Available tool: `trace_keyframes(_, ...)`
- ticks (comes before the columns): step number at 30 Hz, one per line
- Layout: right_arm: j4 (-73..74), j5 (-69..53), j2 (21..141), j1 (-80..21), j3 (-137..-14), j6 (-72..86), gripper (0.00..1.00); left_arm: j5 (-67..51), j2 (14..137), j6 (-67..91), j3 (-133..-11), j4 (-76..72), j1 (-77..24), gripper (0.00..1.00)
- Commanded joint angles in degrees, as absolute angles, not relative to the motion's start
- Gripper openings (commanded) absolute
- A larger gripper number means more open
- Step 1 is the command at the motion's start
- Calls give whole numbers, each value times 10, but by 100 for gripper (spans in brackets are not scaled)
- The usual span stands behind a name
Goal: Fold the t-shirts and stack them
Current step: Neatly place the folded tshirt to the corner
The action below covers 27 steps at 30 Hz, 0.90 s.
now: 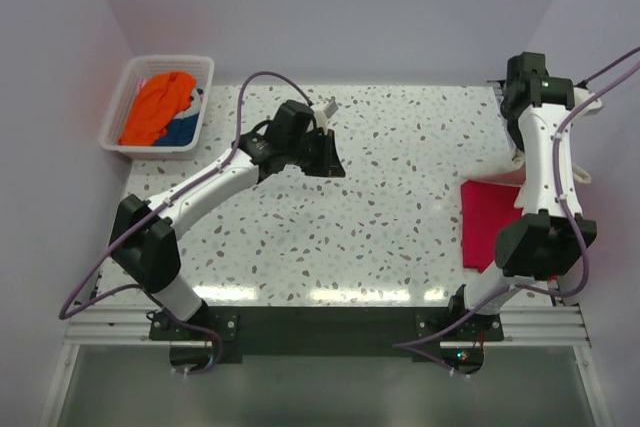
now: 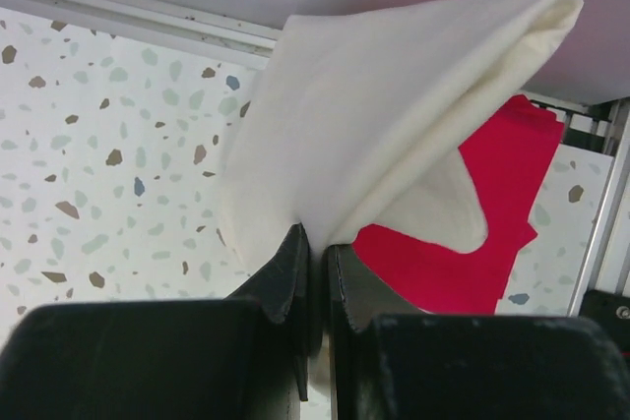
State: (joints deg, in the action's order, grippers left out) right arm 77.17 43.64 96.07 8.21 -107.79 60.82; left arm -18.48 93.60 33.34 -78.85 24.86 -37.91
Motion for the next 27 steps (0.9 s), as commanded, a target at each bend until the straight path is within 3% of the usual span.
trace_keyframes(1, 908, 473, 896, 84, -1043, 621, 0, -202, 908, 320, -780, 245, -377, 17)
trace_keyframes(9, 855, 432, 771, 84, -828, 577, 0, -218, 895, 318, -751, 236, -378, 17)
trace_keyframes(10, 835, 403, 755, 84, -800, 554, 4, -218, 893, 317, -745, 235, -379, 17)
trace_keyframes(11, 828, 390, 719, 84, -749, 544, 34, -221, 890, 317, -742, 234, -378, 17)
trace_keyframes(12, 824, 383, 705, 84, -727, 538, 58, -223, 889, 316, -739, 232, -379, 17)
trace_keyframes(13, 823, 373, 687, 84, -709, 534, 82, -225, 889, 316, -735, 231, -379, 17)
trace_keyframes(14, 825, 368, 674, 84, -685, 529, 99, -228, 889, 315, -733, 231, -379, 17)
trace_keyframes(18, 786, 344, 614, 83, -665, 474, 99, -232, 882, 314, -716, 222, -380, 17)
trace_keyframes(27, 574, 87, 541, 69, -621, 324, 99, -200, 848, 306, -703, 228, -378, 18)
